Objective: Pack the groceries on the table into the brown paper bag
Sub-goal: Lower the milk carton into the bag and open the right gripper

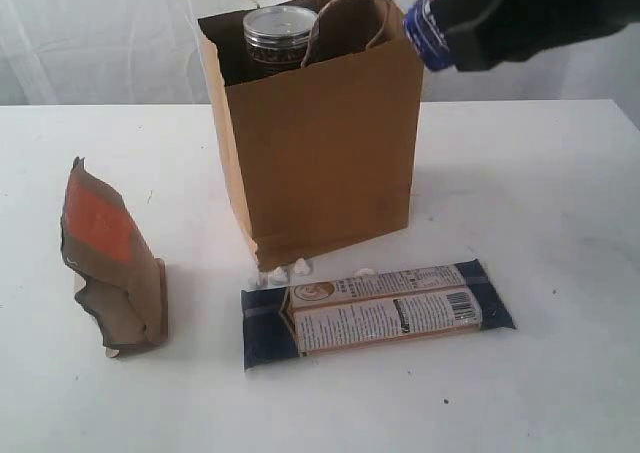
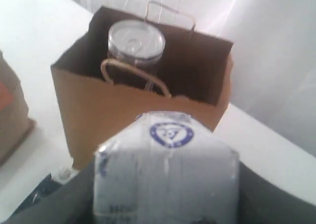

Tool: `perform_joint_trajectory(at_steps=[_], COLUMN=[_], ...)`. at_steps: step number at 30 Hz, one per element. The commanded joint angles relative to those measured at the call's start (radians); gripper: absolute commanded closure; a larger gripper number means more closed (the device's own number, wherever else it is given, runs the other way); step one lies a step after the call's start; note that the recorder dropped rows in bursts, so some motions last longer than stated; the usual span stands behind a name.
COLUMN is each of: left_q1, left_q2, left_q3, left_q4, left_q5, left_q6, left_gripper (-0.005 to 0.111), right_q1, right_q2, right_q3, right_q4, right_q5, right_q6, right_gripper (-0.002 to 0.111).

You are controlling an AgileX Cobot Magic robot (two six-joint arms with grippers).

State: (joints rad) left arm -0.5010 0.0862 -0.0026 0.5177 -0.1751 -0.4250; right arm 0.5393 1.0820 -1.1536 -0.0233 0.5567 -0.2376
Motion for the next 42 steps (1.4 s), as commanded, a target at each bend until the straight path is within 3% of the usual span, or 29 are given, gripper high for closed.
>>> perform_joint_trajectory(at_steps=[1, 10, 15, 19, 29, 42], left_q1=[0.001, 0.001, 0.001, 0.001, 0.001, 0.001], left_q2=[-0.004, -0.004, -0.004, -0.004, -0.004, -0.012], left_q3=[0.003, 0.003, 0.003, 0.003, 0.003, 0.003], left_q4=[-0.217, -0.262, -0.26, -0.253, -0.253, -0.249], left_q5=[-0.013, -0.013, -0.013, -0.013, -0.013, -0.013], left_q6=[0.003, 0.003, 0.003, 0.003, 0.003, 0.003], left_gripper=[0.107, 0.107, 0.107, 0.107, 0.107, 0.107], right_q1=[-0.001, -0.015, -0.098, -0.103, -0.103, -0.101], right_q2=[0.01, 0.079, 0.141, 0.22, 0.447, 0.603], right_q3=[-0.013, -0.013, -0.013, -0.056, -0.324, -0.45], right_q4=[-0.039, -0.141, -0.157, -0.157, -0.04, 0.081], right_q5=[-0.185, -0.27, -0.35, -0.386, -0.185, -0.103], right_q6=[-0.014, -0.028, 0.008, 0.01, 0.009, -0.105], right_gripper=[0.096, 0.096, 0.096, 0.096, 0.096, 0.096])
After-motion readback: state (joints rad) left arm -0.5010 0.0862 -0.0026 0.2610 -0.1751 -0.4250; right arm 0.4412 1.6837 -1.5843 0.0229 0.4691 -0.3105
